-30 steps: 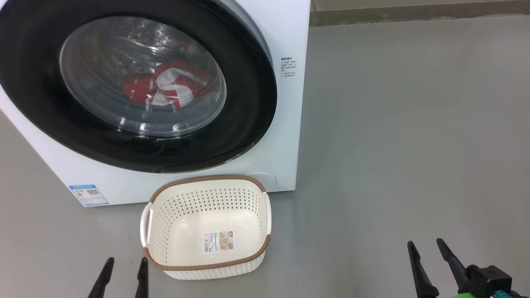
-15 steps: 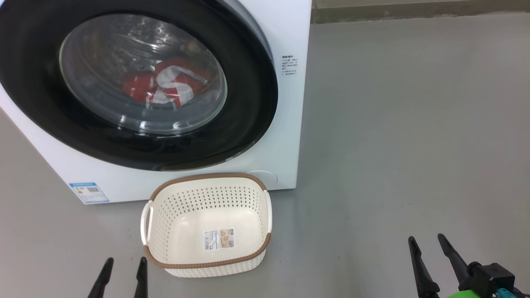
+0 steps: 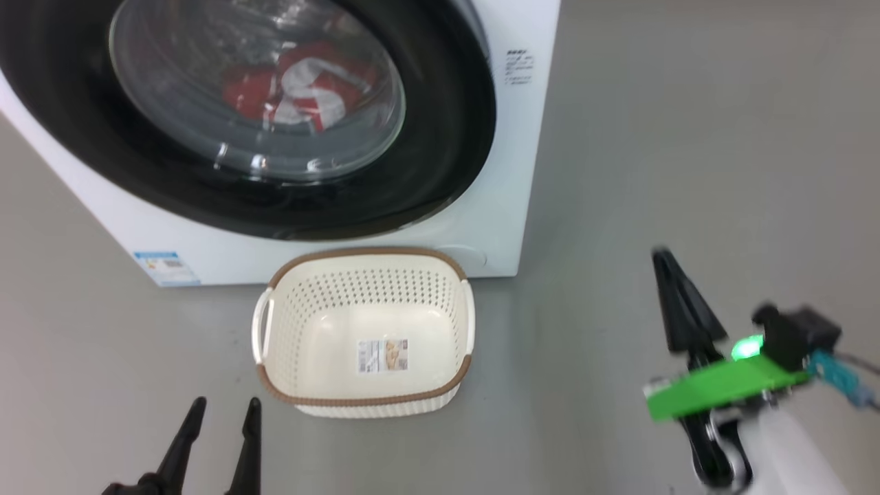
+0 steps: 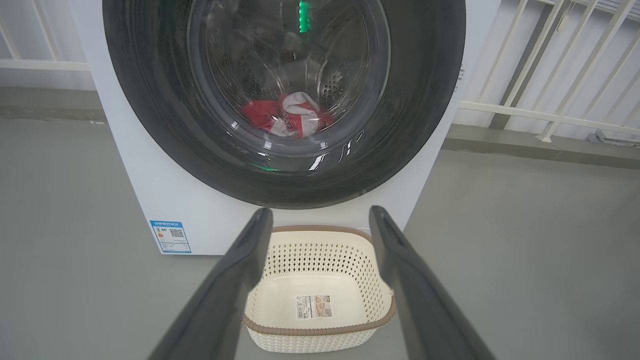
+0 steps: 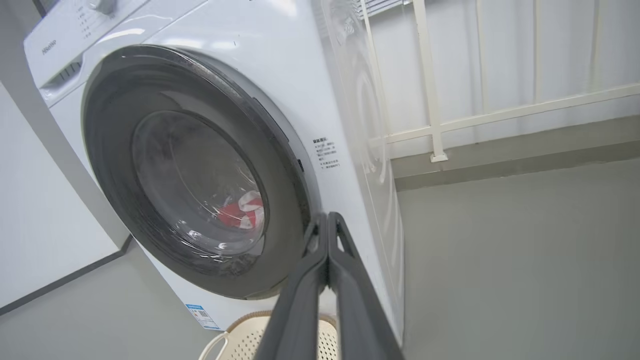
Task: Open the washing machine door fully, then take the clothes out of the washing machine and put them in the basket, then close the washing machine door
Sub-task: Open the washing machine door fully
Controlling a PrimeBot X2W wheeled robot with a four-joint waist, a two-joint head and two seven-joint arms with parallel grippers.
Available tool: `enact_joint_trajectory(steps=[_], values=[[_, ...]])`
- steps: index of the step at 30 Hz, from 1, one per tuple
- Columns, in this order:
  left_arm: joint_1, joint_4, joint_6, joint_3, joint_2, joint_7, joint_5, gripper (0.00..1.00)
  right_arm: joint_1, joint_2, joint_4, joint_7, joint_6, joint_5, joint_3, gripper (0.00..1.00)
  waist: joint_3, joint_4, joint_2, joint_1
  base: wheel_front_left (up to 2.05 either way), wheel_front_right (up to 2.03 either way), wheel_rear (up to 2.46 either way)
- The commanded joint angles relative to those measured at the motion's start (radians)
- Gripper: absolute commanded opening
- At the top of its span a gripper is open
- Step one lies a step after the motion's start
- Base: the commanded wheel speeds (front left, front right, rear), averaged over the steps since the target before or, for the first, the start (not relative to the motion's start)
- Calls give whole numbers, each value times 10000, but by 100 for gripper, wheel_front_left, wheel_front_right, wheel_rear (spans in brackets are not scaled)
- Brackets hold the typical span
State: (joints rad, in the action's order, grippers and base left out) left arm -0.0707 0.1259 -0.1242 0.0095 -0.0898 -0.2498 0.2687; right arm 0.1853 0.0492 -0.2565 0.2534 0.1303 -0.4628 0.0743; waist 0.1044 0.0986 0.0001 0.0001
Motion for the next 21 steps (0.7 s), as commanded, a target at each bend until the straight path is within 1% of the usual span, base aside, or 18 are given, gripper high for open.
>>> enact_joint_trajectory(steps=[1,7,8,14,17,21], values=[[454,-307,-65,211,-238,-120,107,100,865,14,194,84,4,-329,437,0,506,419,-1,-1,0,0,0],[852,-309,-65,-4,-435,-120,358,100,2984,12,-108,84,4,-931,945,0,1238,842,-1,-1,0,0,0],[852,-309,-65,-4,-435,-120,358,100,2984,12,-108,84,4,-931,945,0,1238,842,-1,-1,0,0,0],[1415,-309,-65,-174,-536,-120,647,100,4851,114,-828,84,4,-1533,1286,0,2059,1262,-1,-1,0,0,0],[1694,-305,-65,-249,-543,-120,792,100,5738,350,-1258,3,4,-2361,1739,0,2434,1433,-1,-1,0,0,0],[2015,-280,-65,-389,-537,-120,948,100,6809,883,-1625,-521,4,-3721,2231,0,2866,1624,-1,-1,0,0,0]])
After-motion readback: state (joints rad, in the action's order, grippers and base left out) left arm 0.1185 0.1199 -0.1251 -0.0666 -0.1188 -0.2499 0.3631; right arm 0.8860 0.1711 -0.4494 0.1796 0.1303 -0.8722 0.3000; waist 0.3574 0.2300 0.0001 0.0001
